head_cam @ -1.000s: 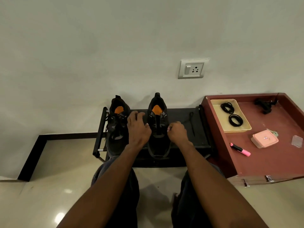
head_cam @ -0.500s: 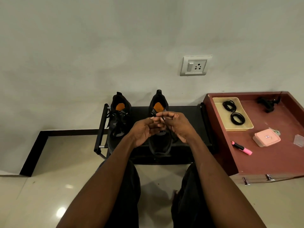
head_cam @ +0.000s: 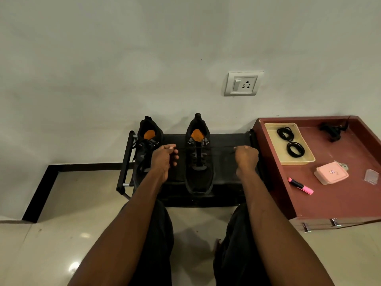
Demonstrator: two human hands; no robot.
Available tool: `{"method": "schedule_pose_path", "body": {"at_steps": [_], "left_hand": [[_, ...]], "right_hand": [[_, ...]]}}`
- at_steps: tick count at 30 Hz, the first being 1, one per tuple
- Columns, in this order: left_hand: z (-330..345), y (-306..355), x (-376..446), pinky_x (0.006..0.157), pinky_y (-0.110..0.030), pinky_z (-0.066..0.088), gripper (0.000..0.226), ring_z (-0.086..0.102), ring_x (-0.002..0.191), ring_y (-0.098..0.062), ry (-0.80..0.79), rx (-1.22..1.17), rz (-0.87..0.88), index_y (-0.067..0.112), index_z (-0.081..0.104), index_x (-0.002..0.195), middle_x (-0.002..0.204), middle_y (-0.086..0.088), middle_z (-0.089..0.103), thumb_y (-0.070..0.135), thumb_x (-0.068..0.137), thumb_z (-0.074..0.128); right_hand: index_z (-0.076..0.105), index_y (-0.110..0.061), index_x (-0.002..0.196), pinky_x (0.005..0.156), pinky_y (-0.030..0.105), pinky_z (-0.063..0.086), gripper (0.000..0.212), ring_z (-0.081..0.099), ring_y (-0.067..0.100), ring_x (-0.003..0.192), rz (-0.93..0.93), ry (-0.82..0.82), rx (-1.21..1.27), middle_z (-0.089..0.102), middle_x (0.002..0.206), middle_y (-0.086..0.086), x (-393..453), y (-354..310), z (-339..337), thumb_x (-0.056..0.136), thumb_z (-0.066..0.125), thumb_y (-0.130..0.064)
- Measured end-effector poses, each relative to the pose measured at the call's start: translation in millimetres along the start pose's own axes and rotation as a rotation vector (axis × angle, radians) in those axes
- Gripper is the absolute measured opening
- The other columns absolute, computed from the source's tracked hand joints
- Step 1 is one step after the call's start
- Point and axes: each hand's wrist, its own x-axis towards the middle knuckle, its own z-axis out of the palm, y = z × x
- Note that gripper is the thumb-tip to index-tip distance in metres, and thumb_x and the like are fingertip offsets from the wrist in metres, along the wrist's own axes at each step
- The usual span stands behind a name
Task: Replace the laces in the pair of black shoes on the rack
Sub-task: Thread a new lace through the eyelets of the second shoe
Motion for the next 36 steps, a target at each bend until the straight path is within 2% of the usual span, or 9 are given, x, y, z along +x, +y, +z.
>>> {"method": "schedule_pose_path", "body": {"at_steps": [4,8,10,13,16,22,27,32,36], "left_hand": [[1,-4,0,0.050,-0.024,0.041,0.015,0.055,0.061,-0.011,-0.046,0.209,0.032,0.008,0.058,0.113,0.086,-0.007,0.067,0.005,0.100,0.050],[17,-6,-9,0.043,-0.022,0.036,0.014,0.052,0.053,-0.009,-0.280,0.317,0.045,0.008,0.059,0.112,0.078,-0.005,0.066,0.007,0.098,0.056],[18,-8,-10,0.043,-0.023,0.036,0.010,0.052,0.051,-0.009,-0.289,0.347,0.055,0.007,0.061,0.107,0.075,-0.006,0.065,0.007,0.097,0.057],[15,-8,-8,0.046,-0.023,0.038,0.009,0.053,0.055,-0.010,-0.249,0.343,0.049,0.006,0.064,0.102,0.077,-0.006,0.067,0.008,0.097,0.058],[10,-7,-5,0.049,-0.023,0.043,0.008,0.057,0.059,-0.011,-0.219,0.299,0.051,0.006,0.065,0.101,0.081,-0.007,0.068,0.008,0.098,0.058],[16,-7,-9,0.061,-0.026,0.057,0.012,0.070,0.071,-0.018,-0.255,0.185,0.085,-0.003,0.062,0.107,0.088,-0.014,0.071,0.001,0.100,0.053],[20,-11,-10,0.059,-0.027,0.056,0.011,0.070,0.070,-0.020,-0.241,0.285,0.199,-0.003,0.063,0.104,0.089,-0.017,0.072,0.006,0.099,0.057],[21,-13,-6,0.048,-0.016,0.045,0.011,0.054,0.050,0.001,-0.173,0.441,0.280,0.013,0.070,0.090,0.069,0.000,0.065,0.014,0.097,0.063],[24,-14,-3,0.048,-0.016,0.044,0.011,0.052,0.052,-0.002,-0.177,0.432,0.275,0.013,0.070,0.092,0.069,-0.001,0.063,0.015,0.098,0.061]], "right_hand": [[0.064,-0.009,0.126,0.098,0.042,0.050,0.045,0.056,0.032,0.117,-0.290,-0.103,-0.338,0.058,0.129,0.012,-15,-4,6,0.082,0.056,-0.004],[0.059,-0.017,0.133,0.096,0.030,0.049,0.045,0.061,0.016,0.114,-0.387,-0.728,-0.237,0.064,0.124,-0.002,-44,-6,29,0.090,0.063,-0.003],[0.063,-0.017,0.124,0.095,0.034,0.053,0.032,0.065,0.016,0.105,-0.428,-0.842,-0.329,0.070,0.110,0.001,-47,1,38,0.092,0.065,-0.010],[0.070,-0.017,0.098,0.074,0.031,0.053,0.008,0.063,0.013,0.079,-0.461,-0.704,-0.348,0.069,0.084,0.001,-41,3,37,0.093,0.065,-0.013],[0.068,-0.018,0.086,0.060,0.023,0.044,0.014,0.061,0.013,0.077,-0.450,-0.483,-0.344,0.067,0.082,-0.001,-34,1,31,0.094,0.061,-0.009],[0.070,-0.017,0.089,0.083,0.038,0.051,0.020,0.061,0.028,0.099,-0.461,-0.258,-0.567,0.070,0.096,0.004,-29,6,29,0.086,0.055,-0.005],[0.068,-0.012,0.126,0.095,0.029,0.049,0.035,0.062,0.019,0.113,-0.548,-0.515,-0.396,0.069,0.121,0.004,-38,4,37,0.091,0.069,-0.015],[0.075,-0.013,0.108,0.078,0.021,0.051,0.017,0.067,0.010,0.092,-0.485,-0.609,-0.294,0.074,0.098,-0.001,-41,9,45,0.092,0.070,-0.018],[0.077,-0.011,0.101,0.076,0.022,0.054,0.012,0.068,0.010,0.087,-0.442,-0.599,-0.205,0.074,0.091,0.000,-39,10,47,0.091,0.071,-0.016]]}}
